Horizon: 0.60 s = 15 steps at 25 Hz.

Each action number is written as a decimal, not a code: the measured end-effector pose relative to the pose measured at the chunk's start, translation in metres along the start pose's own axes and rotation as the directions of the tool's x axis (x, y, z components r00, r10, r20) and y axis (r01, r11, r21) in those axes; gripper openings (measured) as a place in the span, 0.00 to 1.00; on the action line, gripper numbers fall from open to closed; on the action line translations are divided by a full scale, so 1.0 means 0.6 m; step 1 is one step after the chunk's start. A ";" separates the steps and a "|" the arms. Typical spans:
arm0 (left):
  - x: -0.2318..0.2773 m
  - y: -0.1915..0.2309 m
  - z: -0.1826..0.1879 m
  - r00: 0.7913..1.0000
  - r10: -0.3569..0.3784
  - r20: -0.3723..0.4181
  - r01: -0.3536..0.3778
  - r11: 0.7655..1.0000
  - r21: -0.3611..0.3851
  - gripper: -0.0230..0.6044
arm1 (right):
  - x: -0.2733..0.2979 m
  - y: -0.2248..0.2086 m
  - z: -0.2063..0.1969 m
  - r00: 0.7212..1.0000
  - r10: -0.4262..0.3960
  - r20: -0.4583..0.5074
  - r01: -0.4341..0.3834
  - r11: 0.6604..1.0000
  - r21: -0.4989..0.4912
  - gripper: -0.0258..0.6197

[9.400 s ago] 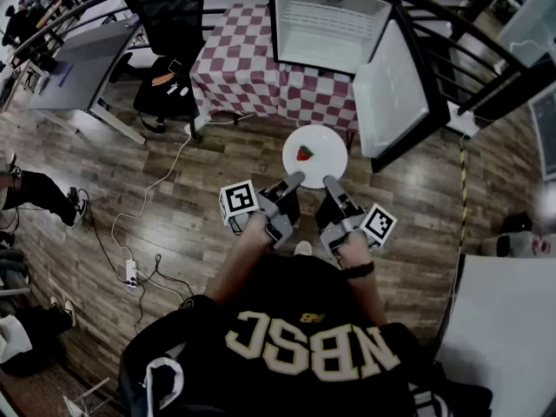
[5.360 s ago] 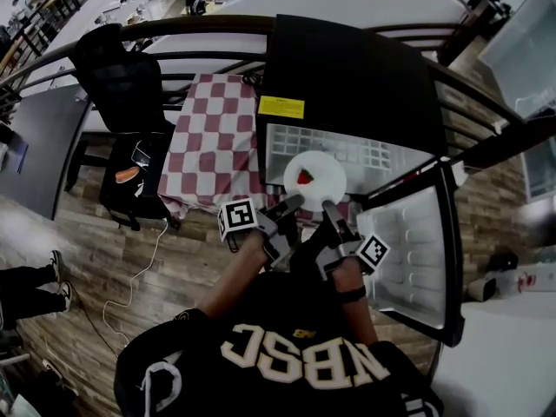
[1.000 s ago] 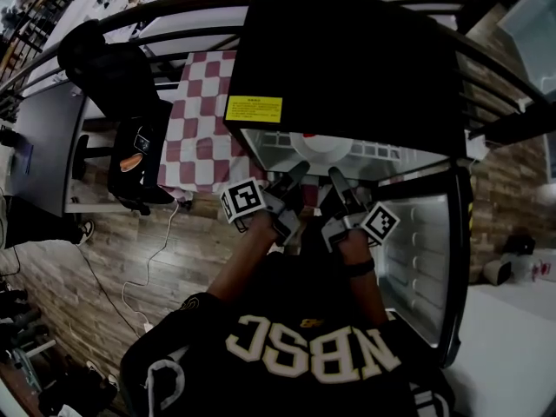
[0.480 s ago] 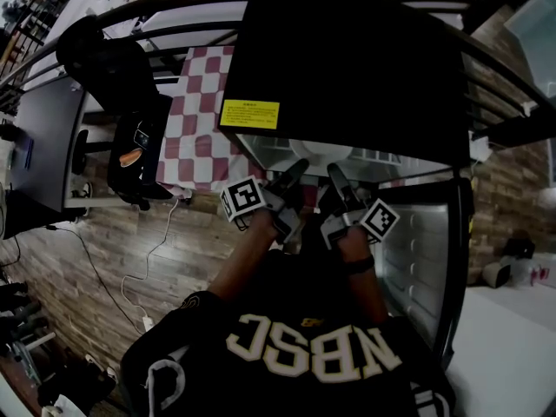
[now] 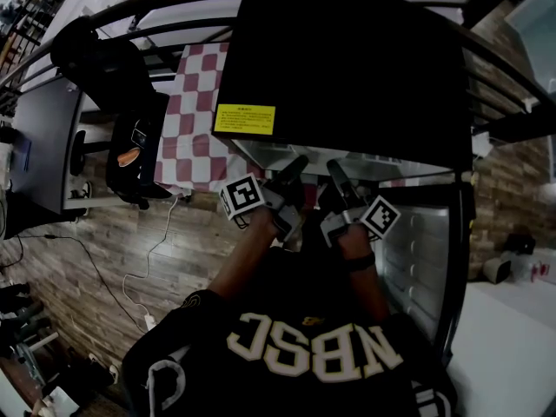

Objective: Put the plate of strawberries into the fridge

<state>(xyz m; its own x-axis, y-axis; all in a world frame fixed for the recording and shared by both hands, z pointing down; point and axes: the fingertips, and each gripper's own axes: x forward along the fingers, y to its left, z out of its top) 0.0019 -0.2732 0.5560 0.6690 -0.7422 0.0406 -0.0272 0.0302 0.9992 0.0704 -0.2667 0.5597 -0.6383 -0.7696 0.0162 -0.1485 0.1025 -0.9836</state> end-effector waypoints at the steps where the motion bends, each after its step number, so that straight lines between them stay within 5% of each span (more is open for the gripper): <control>1: 0.002 0.000 0.002 1.000 0.004 0.000 -0.004 1.000 0.004 0.09 | 0.002 -0.001 0.001 1.000 -0.004 -0.001 0.004 1.000 -0.001 0.11; 15: 0.017 -0.003 0.018 1.000 0.007 0.005 -0.007 1.000 -0.013 0.09 | 0.022 0.005 0.015 1.000 0.001 0.024 -0.002 1.000 0.024 0.10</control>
<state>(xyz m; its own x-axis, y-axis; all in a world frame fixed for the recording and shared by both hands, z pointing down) 0.0006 -0.2881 0.5546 0.6654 -0.7450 0.0476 -0.0221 0.0441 0.9988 0.0680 -0.2822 0.5555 -0.6199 -0.7846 0.0108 -0.1294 0.0886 -0.9876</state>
